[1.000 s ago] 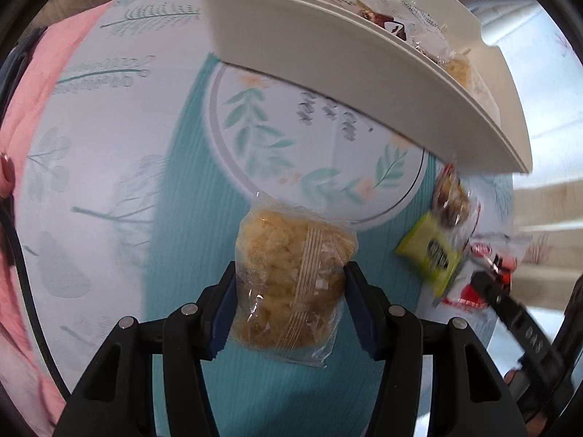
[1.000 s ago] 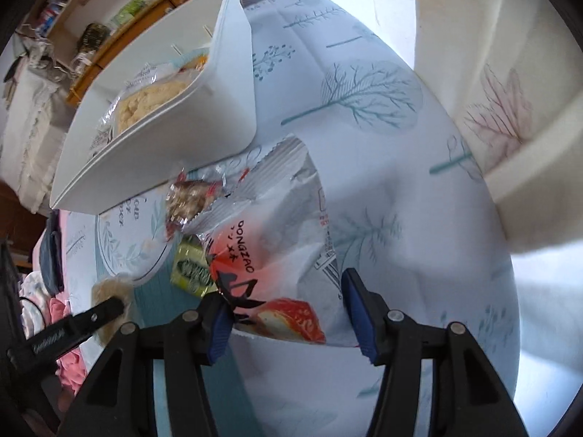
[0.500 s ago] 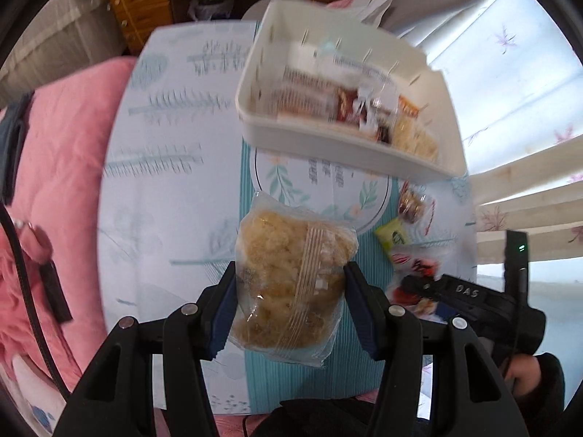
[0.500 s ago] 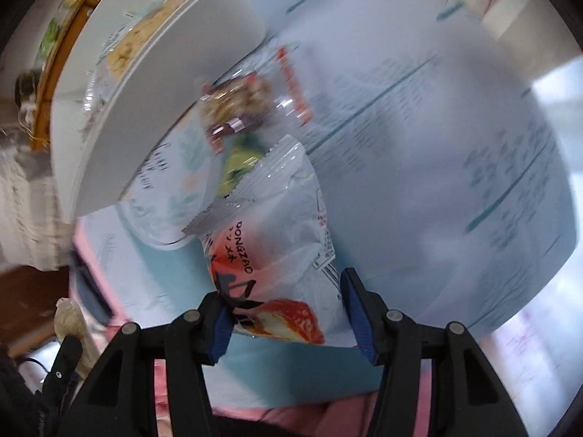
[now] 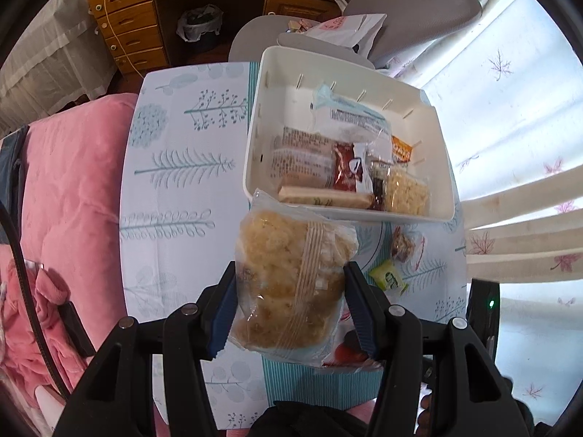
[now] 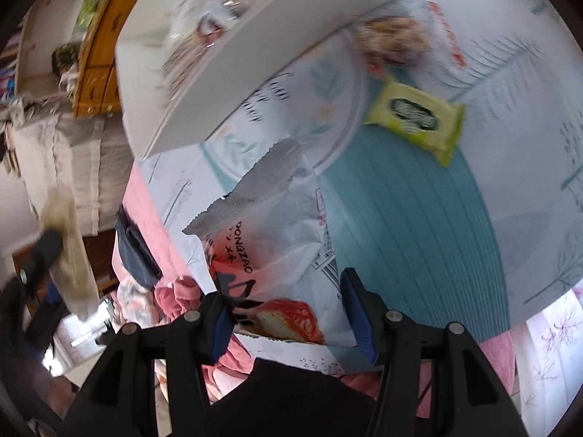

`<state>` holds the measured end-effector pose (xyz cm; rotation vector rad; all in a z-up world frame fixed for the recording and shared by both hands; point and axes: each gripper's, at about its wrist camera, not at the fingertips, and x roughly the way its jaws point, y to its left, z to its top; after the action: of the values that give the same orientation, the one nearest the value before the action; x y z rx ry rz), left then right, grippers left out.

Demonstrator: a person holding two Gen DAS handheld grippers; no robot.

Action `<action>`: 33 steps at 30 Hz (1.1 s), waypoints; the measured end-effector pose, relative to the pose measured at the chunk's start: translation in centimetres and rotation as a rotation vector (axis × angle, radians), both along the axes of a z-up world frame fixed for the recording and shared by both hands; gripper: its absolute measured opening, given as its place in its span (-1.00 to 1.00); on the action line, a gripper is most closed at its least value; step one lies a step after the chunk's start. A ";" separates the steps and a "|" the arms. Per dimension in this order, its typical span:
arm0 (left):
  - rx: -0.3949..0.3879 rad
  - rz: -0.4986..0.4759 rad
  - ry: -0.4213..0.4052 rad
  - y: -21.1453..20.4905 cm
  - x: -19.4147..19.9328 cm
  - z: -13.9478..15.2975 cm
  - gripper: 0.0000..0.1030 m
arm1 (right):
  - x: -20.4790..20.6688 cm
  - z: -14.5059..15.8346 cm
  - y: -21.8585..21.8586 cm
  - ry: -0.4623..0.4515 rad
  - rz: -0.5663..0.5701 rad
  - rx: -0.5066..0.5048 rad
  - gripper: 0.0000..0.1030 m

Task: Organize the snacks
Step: 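Carry both held bags into the white basket and open both tools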

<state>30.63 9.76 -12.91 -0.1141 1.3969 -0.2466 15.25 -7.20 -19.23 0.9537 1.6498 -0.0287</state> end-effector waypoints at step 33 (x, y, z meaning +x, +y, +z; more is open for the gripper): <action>-0.156 -0.034 -0.076 -5.9 8.3 -2.5 0.06 | 9.6 6.7 -2.5 -0.402 0.239 -0.293 0.06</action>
<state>38.97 3.82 -15.41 -0.2078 1.3041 -0.3845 24.85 -9.71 -12.56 0.4962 1.3295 0.0772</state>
